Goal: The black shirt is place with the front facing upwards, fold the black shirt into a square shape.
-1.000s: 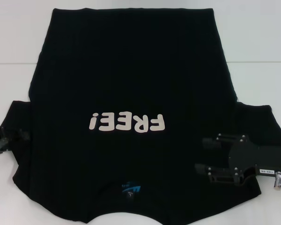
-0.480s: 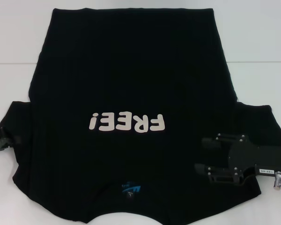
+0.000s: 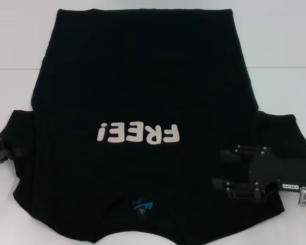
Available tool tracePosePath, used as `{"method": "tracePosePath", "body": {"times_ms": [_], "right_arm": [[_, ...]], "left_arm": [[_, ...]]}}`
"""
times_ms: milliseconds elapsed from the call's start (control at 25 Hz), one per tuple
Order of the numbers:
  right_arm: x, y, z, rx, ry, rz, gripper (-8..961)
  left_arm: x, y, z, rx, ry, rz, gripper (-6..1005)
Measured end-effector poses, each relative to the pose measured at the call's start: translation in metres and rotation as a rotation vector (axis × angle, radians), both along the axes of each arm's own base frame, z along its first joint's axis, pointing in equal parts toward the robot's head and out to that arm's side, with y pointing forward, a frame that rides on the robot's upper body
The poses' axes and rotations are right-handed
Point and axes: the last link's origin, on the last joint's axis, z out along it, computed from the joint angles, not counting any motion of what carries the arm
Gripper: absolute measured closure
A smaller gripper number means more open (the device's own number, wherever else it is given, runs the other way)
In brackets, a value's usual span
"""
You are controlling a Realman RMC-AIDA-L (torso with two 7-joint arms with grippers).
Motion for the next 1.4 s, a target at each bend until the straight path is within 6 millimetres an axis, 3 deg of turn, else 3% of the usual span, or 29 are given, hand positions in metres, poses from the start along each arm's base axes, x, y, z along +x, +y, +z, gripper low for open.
{"method": "tracePosePath", "body": {"times_ms": [1400], "right_arm": [[-0.002,-0.001,0.000,-0.005,0.013,0.004,194]], "left_arm": [[-0.011,0.004,0.046,0.119,0.070,0.018,1000]]}}
